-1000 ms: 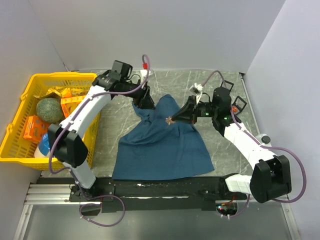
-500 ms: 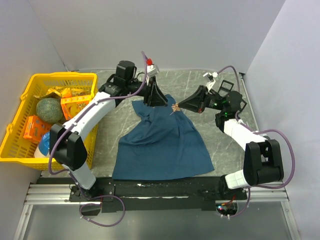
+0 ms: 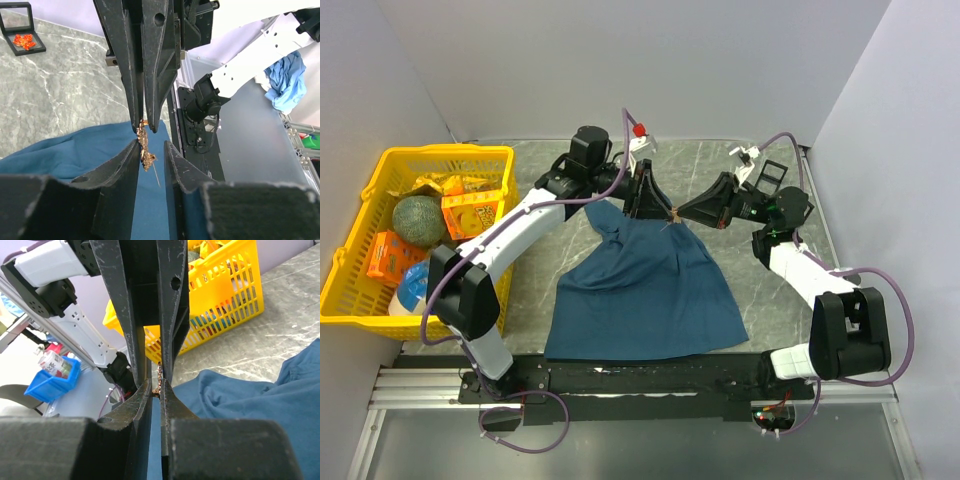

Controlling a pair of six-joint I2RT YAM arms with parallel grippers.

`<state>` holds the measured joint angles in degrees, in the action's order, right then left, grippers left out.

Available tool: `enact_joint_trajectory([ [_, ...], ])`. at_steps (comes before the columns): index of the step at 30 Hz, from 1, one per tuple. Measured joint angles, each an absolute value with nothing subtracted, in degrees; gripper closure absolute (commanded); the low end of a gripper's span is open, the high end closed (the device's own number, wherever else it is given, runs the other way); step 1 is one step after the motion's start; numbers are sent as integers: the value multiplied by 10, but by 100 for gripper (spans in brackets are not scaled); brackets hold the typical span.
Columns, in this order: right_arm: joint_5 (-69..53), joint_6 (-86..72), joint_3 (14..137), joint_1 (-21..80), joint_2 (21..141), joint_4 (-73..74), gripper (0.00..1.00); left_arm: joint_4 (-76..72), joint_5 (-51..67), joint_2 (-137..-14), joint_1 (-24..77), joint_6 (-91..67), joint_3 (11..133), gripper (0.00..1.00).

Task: Remove the brooch from the garment
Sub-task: Remove the brooch from the clothes.

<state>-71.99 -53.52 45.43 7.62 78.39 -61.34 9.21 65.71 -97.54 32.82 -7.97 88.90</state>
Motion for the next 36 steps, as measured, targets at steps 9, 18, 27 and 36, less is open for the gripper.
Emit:
enact_joint_trajectory([
  [9,-715,-534,453,64,784,-616,100,87,657,-975,328,-83,889,70],
  [18,-715,-553,449,57,780,-632,100,75,656,-977,328,-88,888,75],
  [27,-710,-564,447,48,780,-639,100,75,657,-979,328,-93,888,65],
  [36,-705,-568,447,46,780,-640,100,75,657,-985,328,-96,888,73],
])
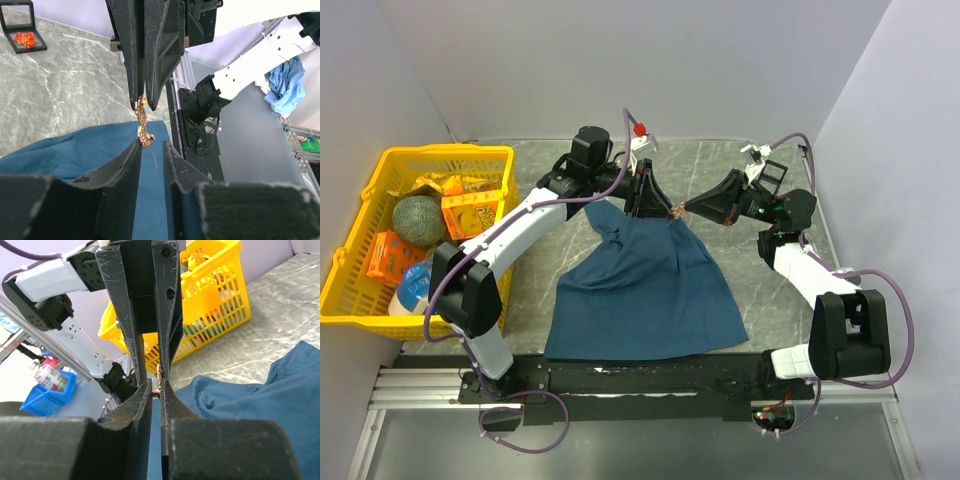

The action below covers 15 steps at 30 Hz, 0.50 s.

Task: Remove the brooch from the garment
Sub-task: Remove the brooch from the clothes.

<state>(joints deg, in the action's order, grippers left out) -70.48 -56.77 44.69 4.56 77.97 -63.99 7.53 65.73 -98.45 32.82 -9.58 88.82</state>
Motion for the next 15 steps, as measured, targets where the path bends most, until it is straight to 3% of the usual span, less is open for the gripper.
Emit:
enact_joint_trajectory([
  [15,-705,-567,447,46,780,-640,100,75,657,-990,330,-100,891,74],
])
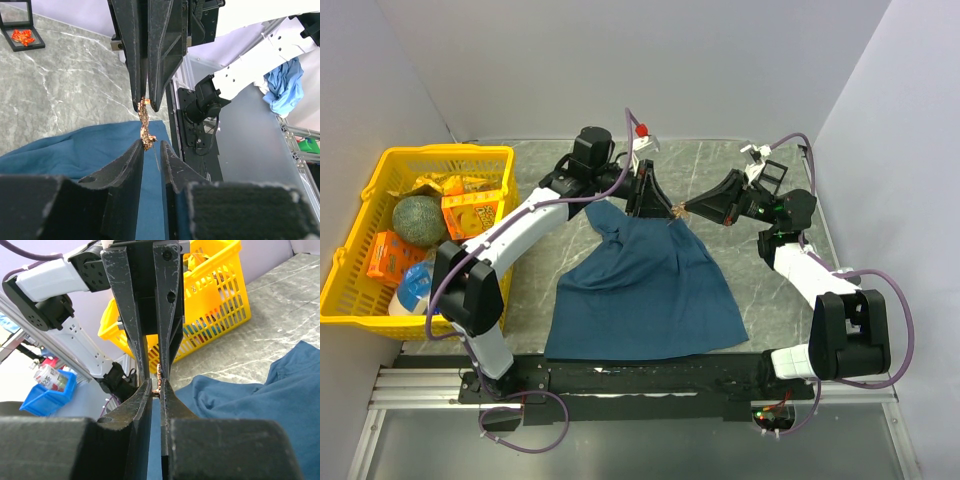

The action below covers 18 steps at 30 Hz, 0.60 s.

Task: Remove the brooch from the garment
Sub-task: Remove the brooch from the clothes.

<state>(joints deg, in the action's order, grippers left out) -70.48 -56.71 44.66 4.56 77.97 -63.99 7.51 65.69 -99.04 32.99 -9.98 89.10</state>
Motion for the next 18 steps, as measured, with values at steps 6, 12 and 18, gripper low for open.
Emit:
enact_joint_trajectory([
  [6,-705,-565,447,46,780,-640,100,75,656,-993,333,-102,892,76],
  [12,-705,-563,446,46,779,-639,100,75,651,-993,333,-102,893,84],
  [18,-705,-556,446,46,777,-639,100,75,646,-994,333,-102,893,96],
])
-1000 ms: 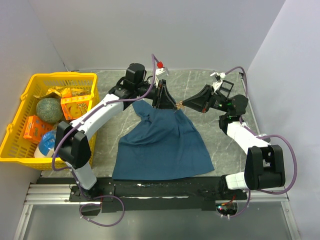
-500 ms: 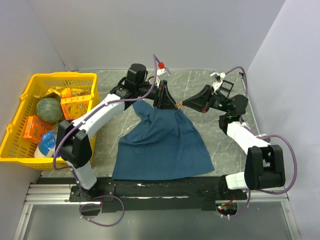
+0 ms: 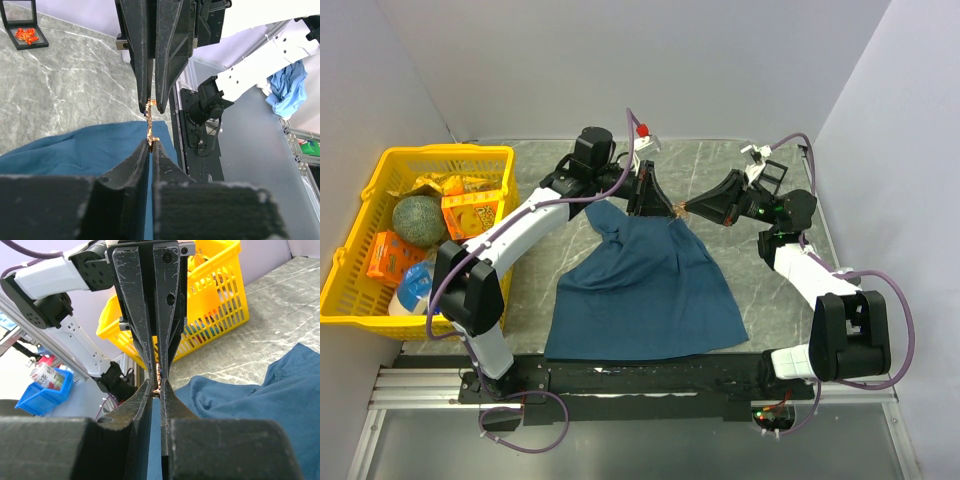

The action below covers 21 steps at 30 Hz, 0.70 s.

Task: Remove the brooch from the garment
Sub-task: Remove the brooch from the clothes.

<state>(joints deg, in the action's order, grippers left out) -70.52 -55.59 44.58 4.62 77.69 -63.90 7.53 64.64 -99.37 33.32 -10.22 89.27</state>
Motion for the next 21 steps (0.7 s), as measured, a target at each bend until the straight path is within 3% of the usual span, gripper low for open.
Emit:
enact_joint_trajectory([
  [7,-708,-546,446,47,777,-637,93,81,641,-994,333,-102,894,99],
  [10,-714,-543,446,47,777,-635,79,88,639,-994,334,-97,894,99],
  [12,-722,-542,449,47,777,-629,63,106,635,-994,335,-87,901,99],
  [14,-737,-540,456,46,777,-617,55,129,632,-994,336,-70,912,99],
  [21,-784,-458,504,31,760,-510,50,259,609,-992,338,52,959,99],
])
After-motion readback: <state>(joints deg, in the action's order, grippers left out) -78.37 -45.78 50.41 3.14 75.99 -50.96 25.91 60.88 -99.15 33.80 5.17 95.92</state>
